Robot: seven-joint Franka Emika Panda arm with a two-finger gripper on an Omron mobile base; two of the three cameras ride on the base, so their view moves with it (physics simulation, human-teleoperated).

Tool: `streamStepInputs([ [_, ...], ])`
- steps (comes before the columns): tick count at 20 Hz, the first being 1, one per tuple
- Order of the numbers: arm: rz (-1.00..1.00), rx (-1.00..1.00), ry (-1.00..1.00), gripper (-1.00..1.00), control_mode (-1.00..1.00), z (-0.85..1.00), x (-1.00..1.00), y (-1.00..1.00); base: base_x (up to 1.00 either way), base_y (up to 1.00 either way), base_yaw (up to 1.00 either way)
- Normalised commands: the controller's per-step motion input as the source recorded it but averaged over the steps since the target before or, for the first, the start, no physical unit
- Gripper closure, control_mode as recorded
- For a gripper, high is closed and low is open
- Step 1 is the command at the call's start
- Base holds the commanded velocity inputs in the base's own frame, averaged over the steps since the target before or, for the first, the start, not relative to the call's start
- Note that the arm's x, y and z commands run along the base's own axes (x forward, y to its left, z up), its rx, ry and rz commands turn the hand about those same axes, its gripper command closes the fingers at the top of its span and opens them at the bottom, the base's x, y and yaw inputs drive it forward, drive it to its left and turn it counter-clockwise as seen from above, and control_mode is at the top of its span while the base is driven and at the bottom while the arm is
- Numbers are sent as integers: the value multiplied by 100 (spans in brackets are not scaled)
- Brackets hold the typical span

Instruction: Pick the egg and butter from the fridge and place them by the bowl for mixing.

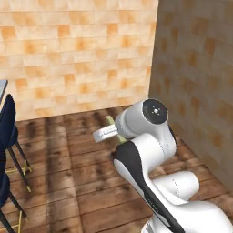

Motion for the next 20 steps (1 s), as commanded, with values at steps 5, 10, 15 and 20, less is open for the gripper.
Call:
streamStepInputs([
  [5, 0, 0, 0, 100, 100, 0, 0, 0, 100, -35, -1],
  [10, 0, 0, 0, 100, 100, 0, 0, 0, 100, -35, -8],
  [15, 0, 0, 0, 100, 100, 0, 0, 0, 100, -11, -1],
  [20, 0, 0, 0, 100, 100, 0, 0, 0, 100, 0, 11],
])
